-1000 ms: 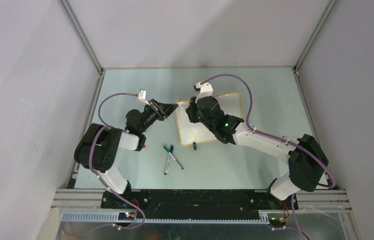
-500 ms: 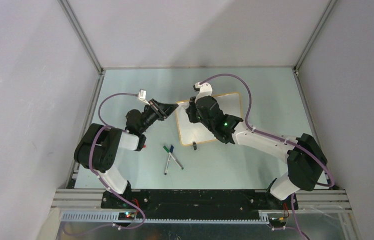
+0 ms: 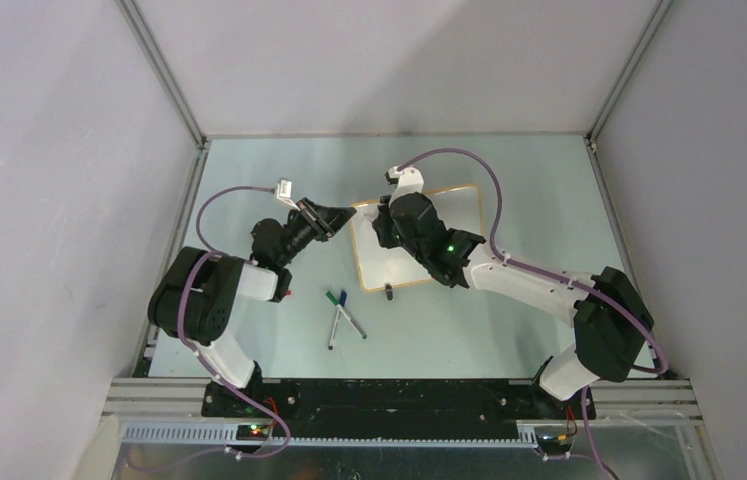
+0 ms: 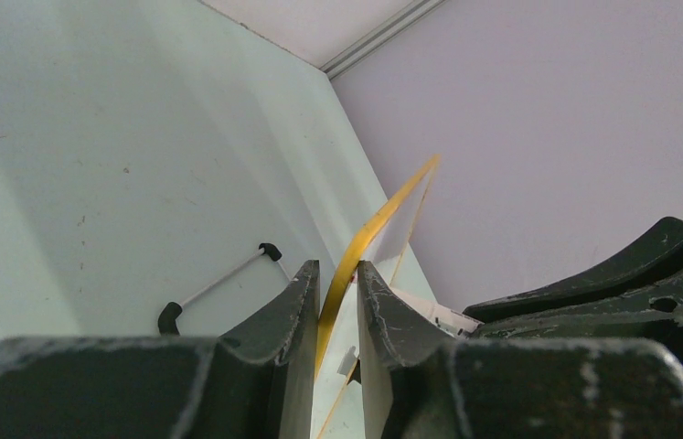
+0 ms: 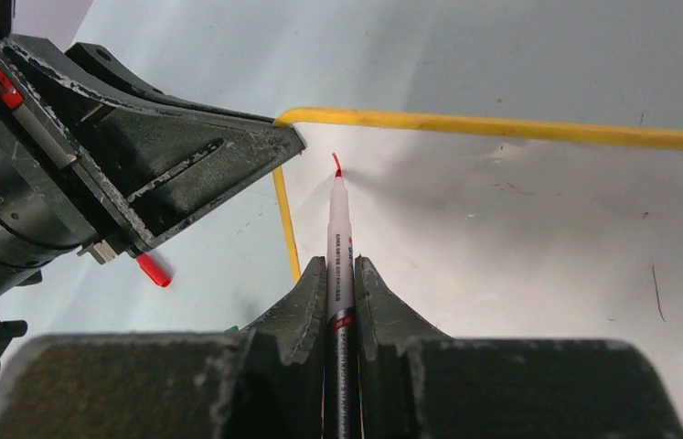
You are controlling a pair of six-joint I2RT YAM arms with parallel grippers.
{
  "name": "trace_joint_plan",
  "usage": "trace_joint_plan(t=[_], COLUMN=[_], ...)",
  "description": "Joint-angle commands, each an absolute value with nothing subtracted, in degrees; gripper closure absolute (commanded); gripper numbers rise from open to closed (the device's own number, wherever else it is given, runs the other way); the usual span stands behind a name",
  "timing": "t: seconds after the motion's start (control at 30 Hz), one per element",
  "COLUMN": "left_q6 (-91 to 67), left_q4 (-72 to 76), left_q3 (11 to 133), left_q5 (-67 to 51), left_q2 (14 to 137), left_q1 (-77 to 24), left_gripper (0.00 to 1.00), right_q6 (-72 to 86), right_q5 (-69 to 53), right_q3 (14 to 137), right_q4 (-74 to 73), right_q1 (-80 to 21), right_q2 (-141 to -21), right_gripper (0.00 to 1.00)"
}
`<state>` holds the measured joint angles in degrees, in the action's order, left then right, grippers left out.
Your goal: Write a sentence on the whiteboard
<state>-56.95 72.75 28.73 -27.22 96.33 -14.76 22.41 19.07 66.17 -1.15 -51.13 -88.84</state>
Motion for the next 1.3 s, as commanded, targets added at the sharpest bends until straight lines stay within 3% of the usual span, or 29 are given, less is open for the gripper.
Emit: trace_joint_plan(t=[0.0, 1.27], left_q6=[-55.43, -54.78], left_q4=[73.78, 72.86], left_q3=[29.88, 29.71], left_q5=[-27.32, -27.14], left_q2=[94.18, 93.34], left_q1=[-15.10, -15.04], left_gripper=[0.76, 0.76], right_q6=[22.63, 24.41], right_q5=[20.15, 18.62], right_q3=[68.75, 68.73], right_q4=[-2.67, -7.60], right_q1=[-50.84, -50.71], right_q2=[-89.19, -87.12], right_gripper=[1.00, 1.00])
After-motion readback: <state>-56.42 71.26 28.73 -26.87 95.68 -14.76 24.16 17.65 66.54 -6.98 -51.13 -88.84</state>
